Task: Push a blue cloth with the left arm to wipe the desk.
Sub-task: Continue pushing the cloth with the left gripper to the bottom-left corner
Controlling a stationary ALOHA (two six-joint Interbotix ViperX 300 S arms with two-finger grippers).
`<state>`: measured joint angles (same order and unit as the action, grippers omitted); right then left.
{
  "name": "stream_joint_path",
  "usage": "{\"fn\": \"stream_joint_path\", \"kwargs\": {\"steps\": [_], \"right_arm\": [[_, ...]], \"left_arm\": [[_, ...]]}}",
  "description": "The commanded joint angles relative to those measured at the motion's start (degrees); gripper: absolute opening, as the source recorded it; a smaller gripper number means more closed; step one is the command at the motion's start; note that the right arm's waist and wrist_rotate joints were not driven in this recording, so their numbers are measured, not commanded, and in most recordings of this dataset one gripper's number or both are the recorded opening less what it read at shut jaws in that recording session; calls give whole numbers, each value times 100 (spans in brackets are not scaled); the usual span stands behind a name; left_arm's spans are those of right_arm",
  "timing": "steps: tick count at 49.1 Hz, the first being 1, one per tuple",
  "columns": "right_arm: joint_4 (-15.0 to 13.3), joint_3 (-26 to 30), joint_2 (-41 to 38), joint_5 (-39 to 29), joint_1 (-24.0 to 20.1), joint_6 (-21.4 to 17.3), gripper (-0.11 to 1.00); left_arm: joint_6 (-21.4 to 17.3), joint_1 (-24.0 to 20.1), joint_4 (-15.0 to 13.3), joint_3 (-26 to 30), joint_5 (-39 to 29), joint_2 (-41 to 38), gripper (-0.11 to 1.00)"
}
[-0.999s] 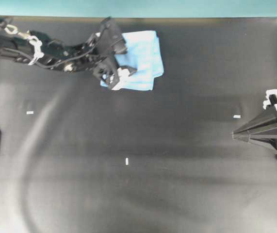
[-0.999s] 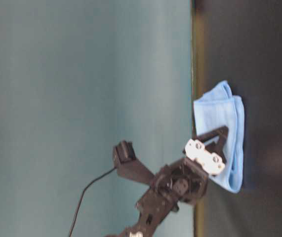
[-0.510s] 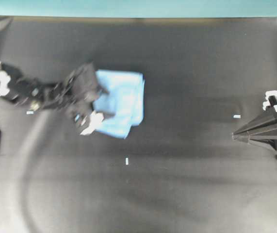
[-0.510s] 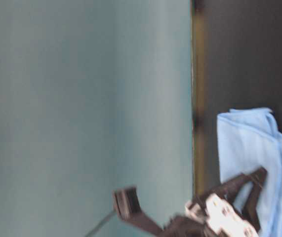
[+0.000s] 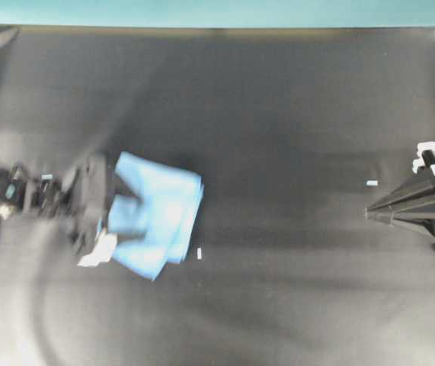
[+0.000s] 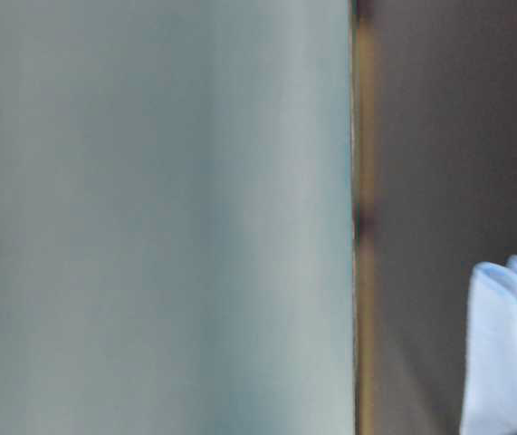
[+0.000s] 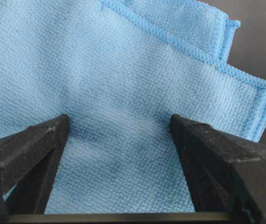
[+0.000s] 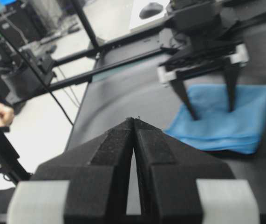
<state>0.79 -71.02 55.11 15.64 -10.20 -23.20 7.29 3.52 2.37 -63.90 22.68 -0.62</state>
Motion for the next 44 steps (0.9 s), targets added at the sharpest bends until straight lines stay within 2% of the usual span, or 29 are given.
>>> {"fn": "stream_joint_path", "kwargs": {"steps": [1,21,28,38,44], "right_arm": [[0,44,-26,70,0,0,1],[9,44,-26,88,0,9,1],[9,44,-18,97,0,0,1],[9,44,-9,97,9,0,1],[9,53,-9,97,0,0,1]], "left_arm": [[9,519,9,-18,-44,105,86],[70,2347,9,88,-1055,62,86],[202,2443,9,105,-1107,70,86],[176,2443,9,114,-1116,132,86],[123,2435,9,141,-1125,439,86]]}}
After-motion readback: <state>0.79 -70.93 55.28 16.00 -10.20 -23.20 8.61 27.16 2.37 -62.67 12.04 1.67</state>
